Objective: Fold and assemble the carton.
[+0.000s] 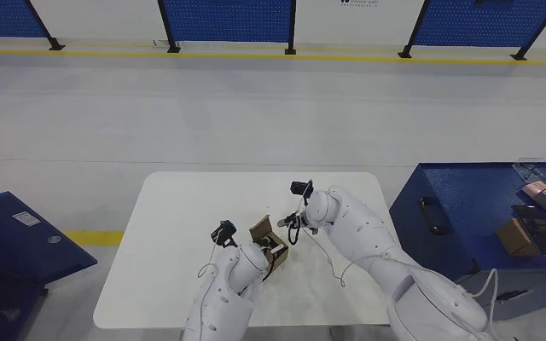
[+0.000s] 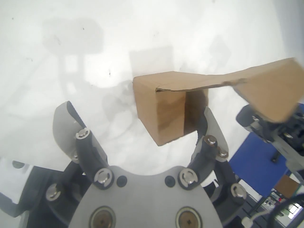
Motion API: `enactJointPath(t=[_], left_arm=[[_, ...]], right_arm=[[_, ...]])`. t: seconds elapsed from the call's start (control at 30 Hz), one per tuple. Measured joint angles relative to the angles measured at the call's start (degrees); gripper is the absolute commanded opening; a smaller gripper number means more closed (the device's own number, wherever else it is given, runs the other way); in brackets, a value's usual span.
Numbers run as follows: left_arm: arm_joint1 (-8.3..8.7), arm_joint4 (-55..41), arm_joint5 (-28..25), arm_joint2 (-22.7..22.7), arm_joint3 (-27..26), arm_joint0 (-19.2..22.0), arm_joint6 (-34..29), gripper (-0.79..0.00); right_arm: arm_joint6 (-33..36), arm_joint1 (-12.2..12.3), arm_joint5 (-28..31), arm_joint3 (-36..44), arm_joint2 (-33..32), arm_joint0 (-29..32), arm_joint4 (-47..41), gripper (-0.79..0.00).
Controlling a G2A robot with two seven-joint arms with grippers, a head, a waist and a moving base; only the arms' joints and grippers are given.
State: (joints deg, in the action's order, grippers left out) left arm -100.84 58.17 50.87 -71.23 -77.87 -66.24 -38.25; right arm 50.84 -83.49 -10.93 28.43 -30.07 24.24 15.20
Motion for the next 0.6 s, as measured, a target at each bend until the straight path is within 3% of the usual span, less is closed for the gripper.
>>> enactJointPath(t=[0.13,0.2,0.3,0.43,0.6], left_arm=[[1.21,0.7,-1.3,-4.5,-13.6,-5.6,0.1,0.000],[1.56,1.0,-1.1,-6.3,-16.0,-6.4,-0.2,0.000],[1.84,3.0,-0.2,-6.9,-12.6,-4.1,0.1,0.000],[1.71,2.8,-0.2,-6.0,-3.3,1.5,-0.1,0.000],[1.33,2.5,-0.8,-4.0,6.2,6.6,0.8,0.000]], right_arm=[[5.7,1.9,7.8,-4.3,-3.4,-1.4,-3.2,0.000],[8.2,2.8,11.2,-6.0,-4.5,-1.8,-3.8,0.000],[12.4,4.3,17.3,-7.9,-5.6,-2.1,-3.7,0.000],[16.5,6.1,24.4,-7.7,-6.1,-0.9,-2.0,0.000],[17.2,6.7,23.4,-3.5,-5.7,2.2,-0.1,0.000]])
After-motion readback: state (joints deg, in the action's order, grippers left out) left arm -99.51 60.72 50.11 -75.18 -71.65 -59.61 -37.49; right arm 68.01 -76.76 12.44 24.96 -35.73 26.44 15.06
